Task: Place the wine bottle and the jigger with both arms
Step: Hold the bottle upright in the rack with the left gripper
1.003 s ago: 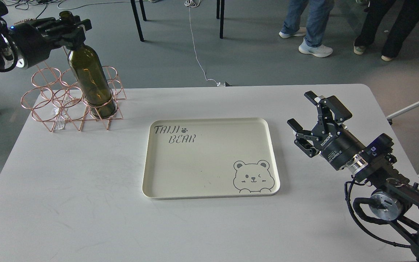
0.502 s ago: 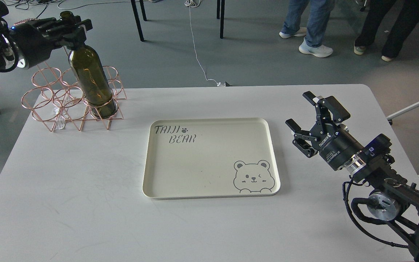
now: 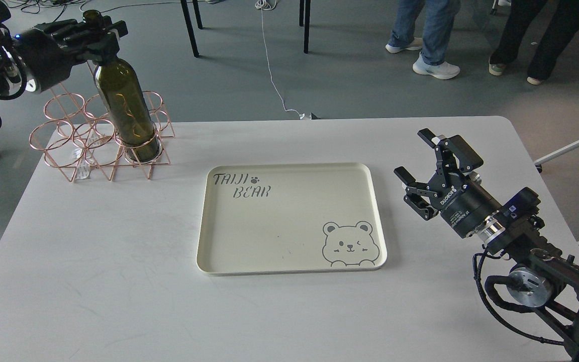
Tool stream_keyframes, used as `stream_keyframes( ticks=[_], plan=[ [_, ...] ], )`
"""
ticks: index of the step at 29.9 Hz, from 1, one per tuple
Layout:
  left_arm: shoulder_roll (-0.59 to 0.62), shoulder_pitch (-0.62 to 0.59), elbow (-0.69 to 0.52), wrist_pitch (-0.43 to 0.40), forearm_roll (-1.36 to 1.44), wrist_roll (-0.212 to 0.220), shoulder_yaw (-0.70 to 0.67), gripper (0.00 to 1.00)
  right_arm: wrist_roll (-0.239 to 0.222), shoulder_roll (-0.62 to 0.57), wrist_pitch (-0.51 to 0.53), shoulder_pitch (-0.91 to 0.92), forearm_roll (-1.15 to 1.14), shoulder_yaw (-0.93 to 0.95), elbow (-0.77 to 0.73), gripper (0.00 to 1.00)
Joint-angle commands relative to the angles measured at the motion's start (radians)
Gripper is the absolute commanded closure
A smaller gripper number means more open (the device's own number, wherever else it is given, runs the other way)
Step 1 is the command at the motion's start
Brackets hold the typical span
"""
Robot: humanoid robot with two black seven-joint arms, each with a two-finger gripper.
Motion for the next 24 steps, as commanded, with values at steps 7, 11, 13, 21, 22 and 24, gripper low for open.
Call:
stream_keyframes(
  ticks=[7,11,13,21,22,24],
  plan=[
    [0.001,0.018,0.0,0.0,0.002,0.0,0.006,0.99,0.0,0.0,0.0,-0.002,0.0,0.0,-0.002,0.01],
    [-0.004,0.024,0.028,0.003,-0.002,0.0,0.004,0.99,0.0,0.0,0.0,-0.002,0.0,0.0,-0.002,0.01],
    [-0.004,0.024,0.043,0.001,-0.005,0.0,0.004,0.98,0.0,0.005,0.0,-0.002,0.0,0.0,-0.002,0.01],
    [-0.024,0.018,0.086,-0.003,-0.011,0.0,0.004,0.98,0.0,0.009,0.0,-0.002,-0.012,0.001,-0.002,0.01],
    [-0.024,0.016,0.086,-0.003,-0.011,0.0,0.004,0.98,0.0,0.009,0.0,-0.002,-0.015,0.001,-0.002,0.01],
    [-0.025,0.018,0.1,-0.003,-0.011,0.0,0.004,0.96,0.0,0.009,0.0,-0.002,-0.017,0.001,-0.002,0.01]
  ],
)
